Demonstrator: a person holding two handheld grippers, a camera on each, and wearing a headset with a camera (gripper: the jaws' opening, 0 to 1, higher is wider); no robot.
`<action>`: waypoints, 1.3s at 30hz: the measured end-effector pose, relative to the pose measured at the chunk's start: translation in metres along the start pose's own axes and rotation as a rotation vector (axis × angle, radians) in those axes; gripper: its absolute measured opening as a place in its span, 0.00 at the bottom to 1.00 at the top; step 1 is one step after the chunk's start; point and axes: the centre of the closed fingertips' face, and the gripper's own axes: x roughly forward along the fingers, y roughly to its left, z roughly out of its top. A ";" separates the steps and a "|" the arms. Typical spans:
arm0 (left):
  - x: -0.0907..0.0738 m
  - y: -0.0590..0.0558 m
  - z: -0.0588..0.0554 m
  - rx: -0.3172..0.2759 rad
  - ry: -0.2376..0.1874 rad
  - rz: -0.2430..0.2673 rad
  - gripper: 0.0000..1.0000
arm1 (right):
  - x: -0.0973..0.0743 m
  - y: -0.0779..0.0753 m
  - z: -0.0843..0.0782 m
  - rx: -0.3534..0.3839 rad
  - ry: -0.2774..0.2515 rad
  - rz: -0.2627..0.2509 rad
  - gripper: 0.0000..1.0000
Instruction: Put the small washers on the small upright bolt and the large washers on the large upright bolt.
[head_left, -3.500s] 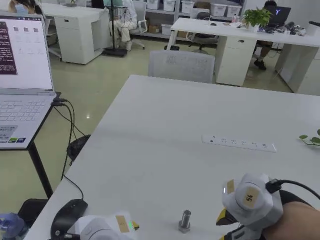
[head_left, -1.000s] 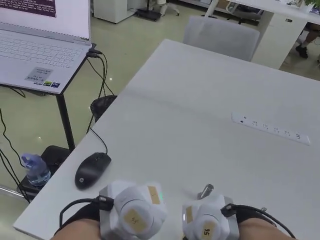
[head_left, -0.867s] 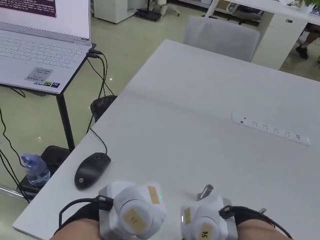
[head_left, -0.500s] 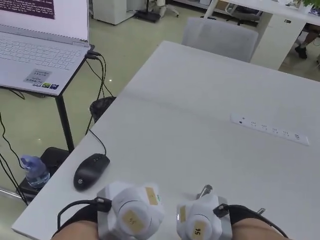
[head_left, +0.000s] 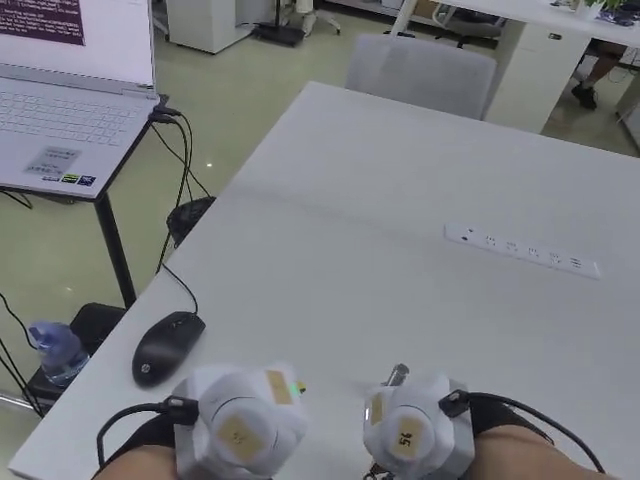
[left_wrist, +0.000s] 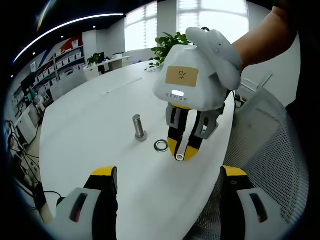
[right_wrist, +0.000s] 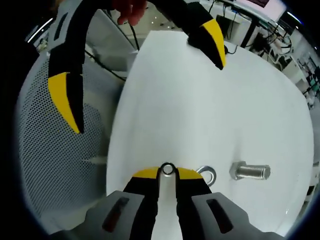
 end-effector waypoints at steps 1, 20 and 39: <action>0.000 0.001 0.001 -0.012 -0.011 0.003 0.84 | -0.006 -0.001 -0.003 0.015 -0.005 0.000 0.12; 0.004 -0.001 0.015 -0.027 -0.105 -0.005 0.86 | -0.071 -0.014 -0.064 0.174 -0.054 -0.080 0.12; 0.017 0.000 0.023 -0.035 -0.100 0.018 0.93 | -0.103 -0.046 -0.105 0.235 -0.045 -0.142 0.12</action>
